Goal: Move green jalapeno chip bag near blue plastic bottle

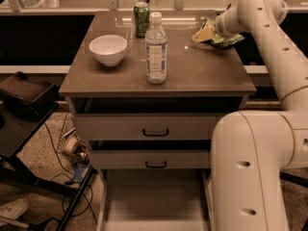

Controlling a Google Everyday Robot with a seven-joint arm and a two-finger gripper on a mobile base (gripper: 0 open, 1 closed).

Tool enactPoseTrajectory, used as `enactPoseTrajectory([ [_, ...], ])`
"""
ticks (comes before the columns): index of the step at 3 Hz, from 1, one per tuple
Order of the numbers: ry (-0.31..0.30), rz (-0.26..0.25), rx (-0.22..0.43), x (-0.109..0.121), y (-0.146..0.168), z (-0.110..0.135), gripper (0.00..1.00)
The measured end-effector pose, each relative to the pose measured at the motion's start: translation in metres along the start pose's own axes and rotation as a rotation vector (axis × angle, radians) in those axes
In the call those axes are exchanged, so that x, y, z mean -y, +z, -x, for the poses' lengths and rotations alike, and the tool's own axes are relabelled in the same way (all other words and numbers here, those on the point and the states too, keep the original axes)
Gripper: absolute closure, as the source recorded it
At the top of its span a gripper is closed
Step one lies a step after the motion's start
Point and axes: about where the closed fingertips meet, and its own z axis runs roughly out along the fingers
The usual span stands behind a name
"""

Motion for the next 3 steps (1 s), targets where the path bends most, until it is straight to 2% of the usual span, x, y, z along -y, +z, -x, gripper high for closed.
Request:
enactPoseTrajectory([
  [2, 0.012, 0.006, -0.013, -0.0032, 0.0061, -0.0039, 0.64],
  [3, 0.012, 0.011, -0.017, -0.0066, 0.0107, -0.006, 0.95],
])
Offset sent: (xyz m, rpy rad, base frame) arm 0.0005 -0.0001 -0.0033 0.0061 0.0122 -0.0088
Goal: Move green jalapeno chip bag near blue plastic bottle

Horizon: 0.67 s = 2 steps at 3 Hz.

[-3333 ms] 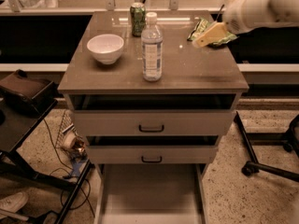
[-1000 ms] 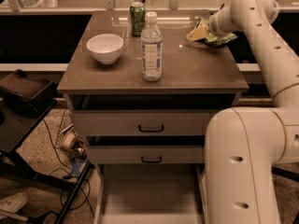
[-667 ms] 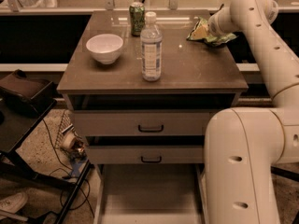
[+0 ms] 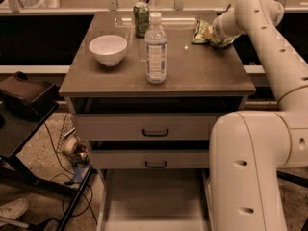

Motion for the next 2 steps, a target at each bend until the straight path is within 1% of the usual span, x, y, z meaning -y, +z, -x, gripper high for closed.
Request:
enactPoseTrajectory([
  [1, -0.004, 0.006, -0.002, -0.0034, 0.0031, -0.0004, 1.0],
  [2, -0.018, 0.011, 0.009, -0.0058, -0.0005, 0.006, 1.0],
])
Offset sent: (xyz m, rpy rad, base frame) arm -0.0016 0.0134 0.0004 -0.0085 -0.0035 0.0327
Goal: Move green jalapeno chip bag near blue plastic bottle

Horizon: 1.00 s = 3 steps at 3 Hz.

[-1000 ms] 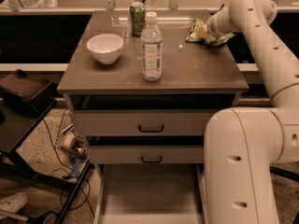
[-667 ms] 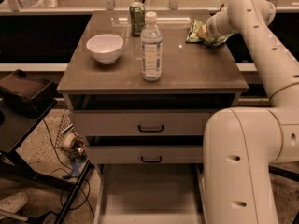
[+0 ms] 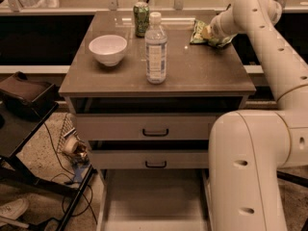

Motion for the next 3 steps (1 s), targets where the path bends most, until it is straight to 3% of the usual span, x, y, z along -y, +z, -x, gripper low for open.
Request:
enactPoseTrajectory([
  [1, -0.048, -0.002, 0.056, 0.003, -0.029, 0.03, 1.0],
  [2, -0.08, -0.008, 0.12, 0.019, -0.078, 0.051, 1.0],
  [3, -0.113, -0.01, 0.152, 0.037, -0.129, 0.048, 1.0],
])
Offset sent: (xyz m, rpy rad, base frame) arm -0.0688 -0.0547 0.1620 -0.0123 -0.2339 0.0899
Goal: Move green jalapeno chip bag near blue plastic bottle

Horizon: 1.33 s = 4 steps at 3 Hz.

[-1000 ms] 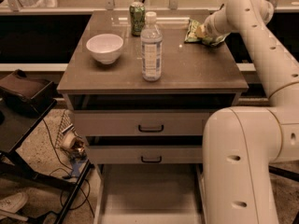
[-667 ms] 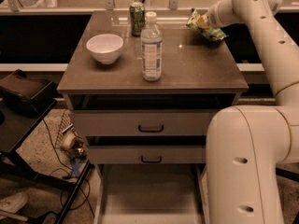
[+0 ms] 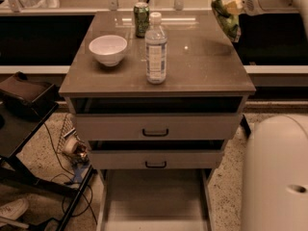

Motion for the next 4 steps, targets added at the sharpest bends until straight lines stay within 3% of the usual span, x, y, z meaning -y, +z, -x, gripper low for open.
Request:
enactPoseTrajectory([
  [1, -0.055, -0.029, -0.021, 0.018, -0.054, -0.021, 1.0],
  [2, -0.15, -0.101, -0.031, 0.028, -0.125, -0.025, 1.0],
  [3, -0.264, -0.157, -0.006, 0.012, -0.2, -0.011, 1.0],
  [4, -0.34, -0.075, -0.025, -0.04, -0.212, -0.04, 1.0],
])
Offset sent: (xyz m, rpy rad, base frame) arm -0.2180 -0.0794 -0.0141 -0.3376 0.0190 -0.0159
